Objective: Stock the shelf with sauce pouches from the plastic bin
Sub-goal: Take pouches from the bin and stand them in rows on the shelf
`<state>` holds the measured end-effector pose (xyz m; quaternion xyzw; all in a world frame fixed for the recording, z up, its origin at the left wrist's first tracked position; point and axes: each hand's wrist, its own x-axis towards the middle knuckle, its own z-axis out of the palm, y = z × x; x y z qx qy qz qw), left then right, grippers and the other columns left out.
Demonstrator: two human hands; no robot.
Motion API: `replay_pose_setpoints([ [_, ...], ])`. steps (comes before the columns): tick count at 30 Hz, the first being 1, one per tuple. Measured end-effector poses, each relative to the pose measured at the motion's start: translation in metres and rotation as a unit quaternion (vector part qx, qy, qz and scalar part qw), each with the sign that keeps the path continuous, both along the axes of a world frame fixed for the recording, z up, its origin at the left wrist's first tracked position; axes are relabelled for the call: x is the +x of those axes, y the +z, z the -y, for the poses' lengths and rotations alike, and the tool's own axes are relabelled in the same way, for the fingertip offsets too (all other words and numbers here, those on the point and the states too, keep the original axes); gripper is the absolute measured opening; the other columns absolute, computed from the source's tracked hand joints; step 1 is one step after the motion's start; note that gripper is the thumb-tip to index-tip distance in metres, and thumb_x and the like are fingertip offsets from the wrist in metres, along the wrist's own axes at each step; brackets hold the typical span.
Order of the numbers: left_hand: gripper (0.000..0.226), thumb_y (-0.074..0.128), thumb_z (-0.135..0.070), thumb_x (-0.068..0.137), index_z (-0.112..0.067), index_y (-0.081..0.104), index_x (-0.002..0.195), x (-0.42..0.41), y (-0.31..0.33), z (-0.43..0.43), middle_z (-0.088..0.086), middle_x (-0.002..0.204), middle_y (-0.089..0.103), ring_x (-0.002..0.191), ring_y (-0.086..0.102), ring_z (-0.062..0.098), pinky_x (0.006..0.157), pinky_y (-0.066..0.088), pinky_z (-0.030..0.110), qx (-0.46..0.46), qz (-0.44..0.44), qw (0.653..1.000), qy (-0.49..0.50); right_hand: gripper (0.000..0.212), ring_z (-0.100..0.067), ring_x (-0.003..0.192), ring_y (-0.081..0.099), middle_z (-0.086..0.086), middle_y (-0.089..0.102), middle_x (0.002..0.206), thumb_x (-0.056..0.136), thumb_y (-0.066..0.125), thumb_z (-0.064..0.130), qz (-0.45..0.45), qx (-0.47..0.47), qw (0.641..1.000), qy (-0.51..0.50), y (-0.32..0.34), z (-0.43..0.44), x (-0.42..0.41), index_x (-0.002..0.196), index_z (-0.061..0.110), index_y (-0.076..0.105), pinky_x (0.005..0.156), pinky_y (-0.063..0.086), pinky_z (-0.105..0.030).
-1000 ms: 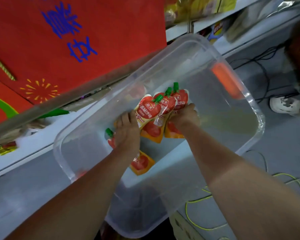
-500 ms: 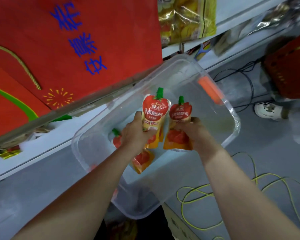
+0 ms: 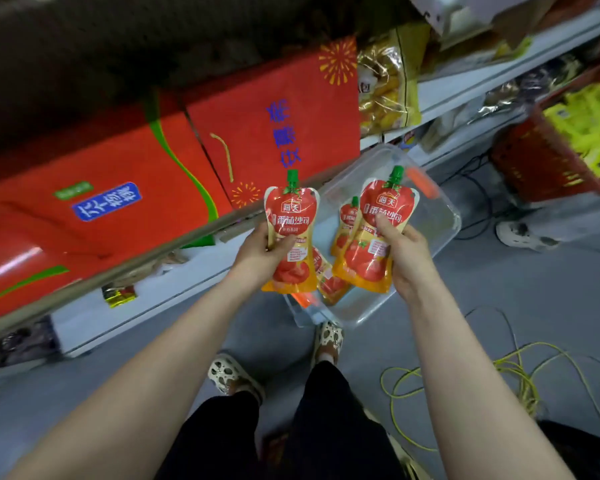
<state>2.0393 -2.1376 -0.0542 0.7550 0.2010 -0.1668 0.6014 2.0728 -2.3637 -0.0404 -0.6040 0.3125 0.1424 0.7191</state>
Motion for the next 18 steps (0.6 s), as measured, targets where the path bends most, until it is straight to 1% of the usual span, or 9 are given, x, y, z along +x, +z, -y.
replay_pose_setpoints([
  [2,0.036,0.066,-0.042,0.079,-0.028,0.06,0.111,-0.018,0.027,-0.028,-0.002,0.109,0.071,0.101,0.067,0.017,0.093,0.052,0.047,0.007,0.031,0.999,-0.012,0.014,-0.022,0.08,0.072,-0.009,0.075,0.092,0.09,0.07,0.021,0.044,-0.015,0.999,0.004,0.028,-0.026,-0.019,0.1,0.011,0.069,0.078,0.059,-0.04],
  [4,0.024,0.069,-0.029,0.086,-0.025,0.061,0.108,-0.027,0.049,-0.046,-0.001,0.105,0.072,0.099,0.069,0.018,0.091,0.053,0.047,-0.004,0.058,0.998,-0.016,0.014,-0.021,0.086,0.071,-0.007,0.075,0.097,0.089,0.071,0.019,0.091,-0.035,0.995,0.01,0.046,-0.044,-0.028,0.102,0.014,0.07,0.082,0.058,-0.04],
  [6,0.018,0.069,-0.019,0.088,-0.023,0.062,0.105,-0.038,0.079,-0.071,-0.004,0.098,0.074,0.092,0.071,0.013,0.086,0.056,0.041,-0.024,0.094,0.995,-0.015,0.015,-0.022,0.09,0.07,-0.007,0.075,0.1,0.089,0.071,0.019,0.137,-0.04,0.989,0.022,0.071,-0.069,-0.038,0.104,0.016,0.07,0.087,0.057,-0.044],
  [8,0.017,0.069,-0.014,0.088,-0.022,0.063,0.101,-0.045,0.111,-0.097,-0.006,0.091,0.075,0.086,0.071,0.01,0.08,0.056,0.033,-0.031,0.132,0.991,-0.019,0.013,-0.02,0.09,0.071,-0.004,0.075,0.098,0.091,0.069,0.017,0.181,-0.039,0.982,0.036,0.098,-0.095,-0.043,0.104,0.016,0.069,0.087,0.057,-0.043],
  [10,0.018,0.069,-0.012,0.087,-0.017,0.063,0.103,-0.05,0.145,-0.121,-0.004,0.091,0.075,0.086,0.072,0.011,0.078,0.056,0.03,-0.025,0.177,0.984,-0.02,0.014,-0.016,0.089,0.071,-0.001,0.075,0.098,0.094,0.065,0.015,0.229,-0.032,0.972,0.049,0.126,-0.119,-0.045,0.107,0.016,0.067,0.083,0.058,-0.037],
  [13,0.018,0.069,-0.01,0.086,-0.014,0.064,0.104,-0.056,0.198,-0.154,-0.007,0.087,0.074,0.079,0.071,0.006,0.074,0.056,0.023,-0.012,0.245,0.969,0.005,0.02,-0.019,0.094,0.071,-0.003,0.074,0.104,0.095,0.065,0.021,0.317,-0.053,0.945,0.066,0.171,-0.155,-0.044,0.113,0.016,0.063,0.082,0.058,-0.036],
  [16,0.018,0.07,-0.015,0.086,-0.019,0.065,0.103,-0.061,0.25,-0.184,-0.007,0.087,0.075,0.081,0.071,0.005,0.074,0.055,0.02,-0.018,0.299,0.952,0.053,0.01,-0.012,0.08,0.069,0.001,0.074,0.092,0.092,0.067,0.026,0.38,-0.08,0.917,0.085,0.222,-0.19,-0.035,0.101,0.021,0.066,0.072,0.055,-0.033],
  [18,0.02,0.071,-0.02,0.086,-0.021,0.065,0.105,-0.06,0.279,-0.203,-0.006,0.093,0.075,0.088,0.07,0.006,0.08,0.055,0.023,-0.016,0.336,0.938,0.079,0.008,-0.013,0.077,0.069,0.001,0.075,0.087,0.089,0.07,0.029,0.418,-0.086,0.897,0.112,0.258,-0.213,-0.026,0.094,0.023,0.067,0.071,0.055,-0.033],
])
